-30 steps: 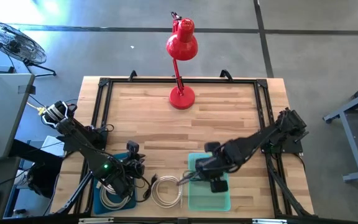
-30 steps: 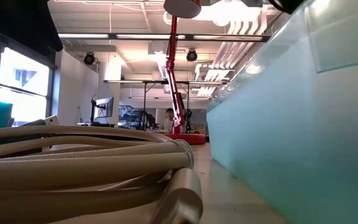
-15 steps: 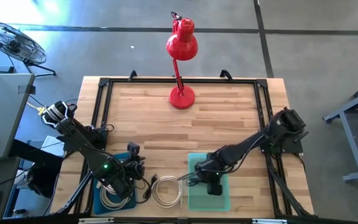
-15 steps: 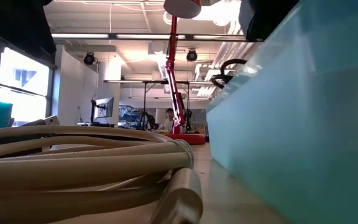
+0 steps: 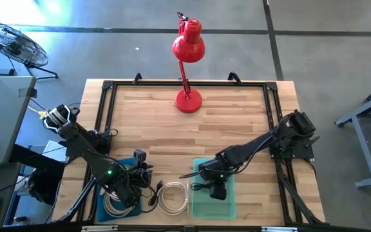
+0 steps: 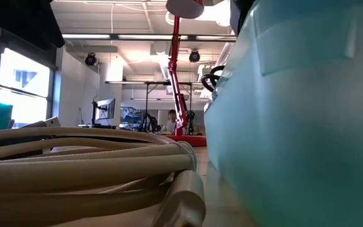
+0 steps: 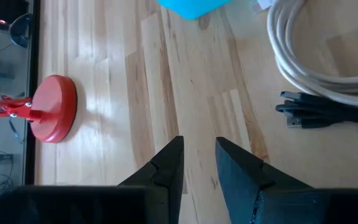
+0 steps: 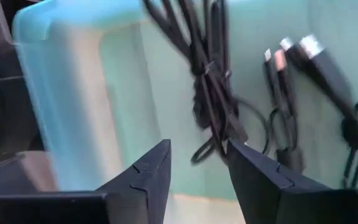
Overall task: Pick & Place USB Port
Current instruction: Put the brown HDMI cable into the blue bin
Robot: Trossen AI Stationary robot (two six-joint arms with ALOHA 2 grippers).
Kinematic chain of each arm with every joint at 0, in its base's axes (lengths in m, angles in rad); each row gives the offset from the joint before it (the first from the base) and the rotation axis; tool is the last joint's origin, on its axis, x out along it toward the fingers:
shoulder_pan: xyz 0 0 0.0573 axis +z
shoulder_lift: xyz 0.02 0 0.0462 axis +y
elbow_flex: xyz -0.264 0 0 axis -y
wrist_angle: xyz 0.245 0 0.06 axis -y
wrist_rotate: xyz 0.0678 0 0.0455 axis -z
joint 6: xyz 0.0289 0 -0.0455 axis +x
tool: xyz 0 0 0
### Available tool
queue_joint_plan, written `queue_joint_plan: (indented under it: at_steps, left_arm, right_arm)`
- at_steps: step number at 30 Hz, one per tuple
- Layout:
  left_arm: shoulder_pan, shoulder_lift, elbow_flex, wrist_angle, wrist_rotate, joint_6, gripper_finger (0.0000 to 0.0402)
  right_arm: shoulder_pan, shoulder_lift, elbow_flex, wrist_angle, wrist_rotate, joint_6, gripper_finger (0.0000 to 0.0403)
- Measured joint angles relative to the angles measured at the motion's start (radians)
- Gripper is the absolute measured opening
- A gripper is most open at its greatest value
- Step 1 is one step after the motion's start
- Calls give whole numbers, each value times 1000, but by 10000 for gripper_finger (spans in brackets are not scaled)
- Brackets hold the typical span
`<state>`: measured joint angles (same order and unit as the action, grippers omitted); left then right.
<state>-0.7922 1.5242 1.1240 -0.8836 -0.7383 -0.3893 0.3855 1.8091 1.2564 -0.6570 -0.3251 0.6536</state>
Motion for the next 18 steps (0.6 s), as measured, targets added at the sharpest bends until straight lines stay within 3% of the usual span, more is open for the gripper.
queue_joint_plan:
  at_steps: [9,18]
  left_arm:
    - [0,1,0,0,-63,0,88]
    - [0,-19,0,2,-361,21,88]
  right_arm:
    - [1,0,188,-190,55,-25,144]
    - [18,-1,485,-149,253,-289,144]
